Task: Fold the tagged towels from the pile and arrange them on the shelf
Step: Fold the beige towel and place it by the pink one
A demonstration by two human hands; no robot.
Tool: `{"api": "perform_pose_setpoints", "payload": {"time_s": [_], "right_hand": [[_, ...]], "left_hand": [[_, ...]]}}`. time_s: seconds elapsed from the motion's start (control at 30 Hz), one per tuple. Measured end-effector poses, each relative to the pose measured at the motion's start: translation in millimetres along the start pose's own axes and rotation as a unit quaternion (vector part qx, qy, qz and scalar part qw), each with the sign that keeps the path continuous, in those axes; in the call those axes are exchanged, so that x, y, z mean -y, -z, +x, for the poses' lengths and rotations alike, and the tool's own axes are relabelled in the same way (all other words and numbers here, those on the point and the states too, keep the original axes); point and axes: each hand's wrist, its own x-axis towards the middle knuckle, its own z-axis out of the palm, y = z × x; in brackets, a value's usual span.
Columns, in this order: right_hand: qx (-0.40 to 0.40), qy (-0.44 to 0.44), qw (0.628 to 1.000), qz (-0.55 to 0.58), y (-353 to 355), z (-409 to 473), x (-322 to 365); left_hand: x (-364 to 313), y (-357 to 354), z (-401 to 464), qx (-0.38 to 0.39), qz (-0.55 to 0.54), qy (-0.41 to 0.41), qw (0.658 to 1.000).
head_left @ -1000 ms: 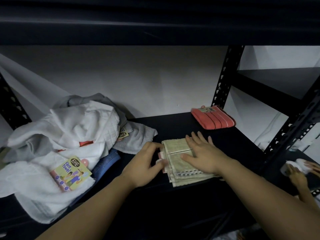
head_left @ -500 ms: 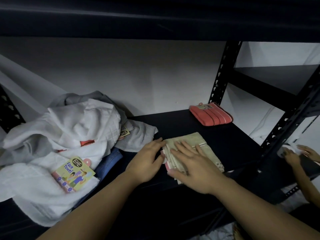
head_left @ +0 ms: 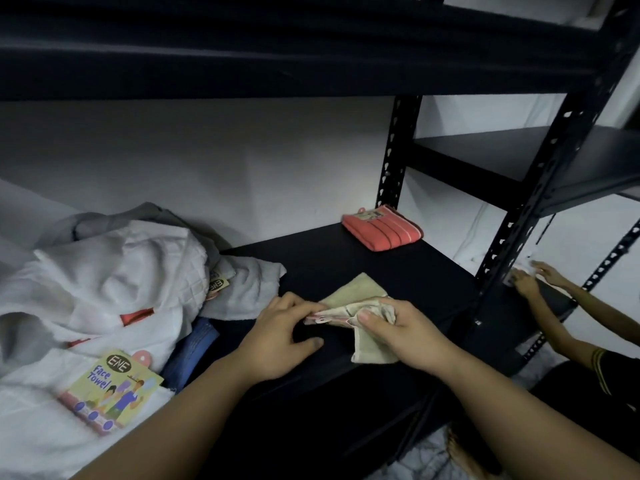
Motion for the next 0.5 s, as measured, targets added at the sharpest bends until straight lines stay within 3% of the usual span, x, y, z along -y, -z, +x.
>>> {"api": "perform_pose_setpoints", "payload": {"time_s": [0.1,0.23,0.37,0.5], "right_hand": [[0.02,-0.041,0.996,0.074,7.6,4.7,4.5],[0.019,-0.062,0.978,0.196,19.0,15.9,13.0],[0.015,-0.045,0.971,0.236,40.2,31.7,18.6],[0.05,-0.014,0.966,0.253,61.9,52.4,7.0]], "left_hand": [[-6.8,2.1,8.5,-0.023,-0.088,-0.014,0.996],[-28.6,8.7,26.3,0.0,-0.27,0.053,0.961],[-52.5,17.5,51.8,-0.086,-0.378,0.105,0.916],[-72.9,26.3,81.1,-0.166,-0.415,0.142,0.883]]}}
